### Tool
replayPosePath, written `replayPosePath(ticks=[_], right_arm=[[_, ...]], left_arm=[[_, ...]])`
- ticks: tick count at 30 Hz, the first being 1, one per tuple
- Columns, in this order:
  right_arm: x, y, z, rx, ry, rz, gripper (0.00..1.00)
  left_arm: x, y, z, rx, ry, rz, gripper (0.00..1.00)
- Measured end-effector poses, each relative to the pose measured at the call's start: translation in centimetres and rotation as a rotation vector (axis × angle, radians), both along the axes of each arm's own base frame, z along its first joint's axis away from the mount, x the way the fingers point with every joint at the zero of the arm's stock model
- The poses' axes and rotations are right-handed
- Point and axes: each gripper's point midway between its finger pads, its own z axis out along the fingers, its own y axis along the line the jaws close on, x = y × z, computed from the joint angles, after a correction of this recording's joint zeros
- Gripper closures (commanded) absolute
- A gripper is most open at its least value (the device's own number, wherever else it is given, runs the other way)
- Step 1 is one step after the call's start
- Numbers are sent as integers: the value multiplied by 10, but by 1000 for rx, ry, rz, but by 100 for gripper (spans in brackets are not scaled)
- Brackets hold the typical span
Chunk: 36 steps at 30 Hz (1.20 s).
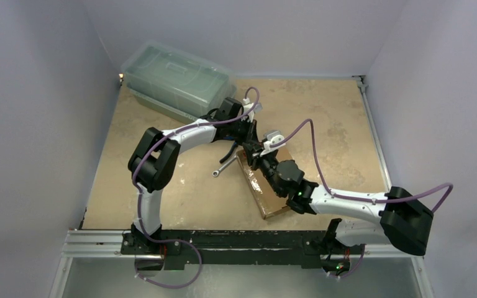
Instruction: Unpack the express box
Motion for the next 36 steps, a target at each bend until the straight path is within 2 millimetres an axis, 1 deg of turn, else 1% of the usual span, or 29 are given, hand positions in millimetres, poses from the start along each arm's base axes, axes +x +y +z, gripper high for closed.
replayPosePath(ticks=[1,5,6,9,12,15,17,18,21,23,24,26,28,32,34,35,36], right_arm=[[1,1,-1,-8,6,-8,100],[4,-3,-4,-15,19,-45,100],[5,-5,-5,-17,23,-57,100],[5,-9,-8,-22,40,-74,100],[4,-12,-6,-13,44,-84,100],[4,-14,-4,-12,45,-86,100],[3,-14,-6,-16,48,-85,100],[3,-14,-6,-17,49,-85,100],[3,-14,-7,-22,52,-85,100],[3,-14,-8,-23,52,-85,100],[3,-14,-7,-23,52,-85,100],[3,-14,-6,-21,51,-85,100],[2,-16,-4,-16,49,-86,100],[2,-17,0,-7,44,-88,100],[2,-17,-1,-8,45,-89,100],[2,-17,0,-7,44,-88,100],[2,-17,0,-7,44,-88,100]], left_arm=[[1,0,1,-2,0,1,98],[6,5,3,-19,-2,12,77],[9,6,4,-24,-7,17,73],[15,9,8,-33,-20,27,67],[19,11,10,-26,-43,35,64],[20,11,10,-24,-56,29,57],[21,9,12,-18,-49,24,57],[24,7,14,-16,-54,23,58],[27,5,16,-1,-65,31,66],[30,4,20,2,-71,31,67],[33,3,24,-2,-81,31,67],[36,2,29,-8,-97,29,59],[39,1,32,-9,-114,27,54],[41,3,27,9,-118,33,51],[42,3,18,19,-106,32,50],[42,3,11,26,-95,31,51],[41,3,4,34,-83,31,53]])
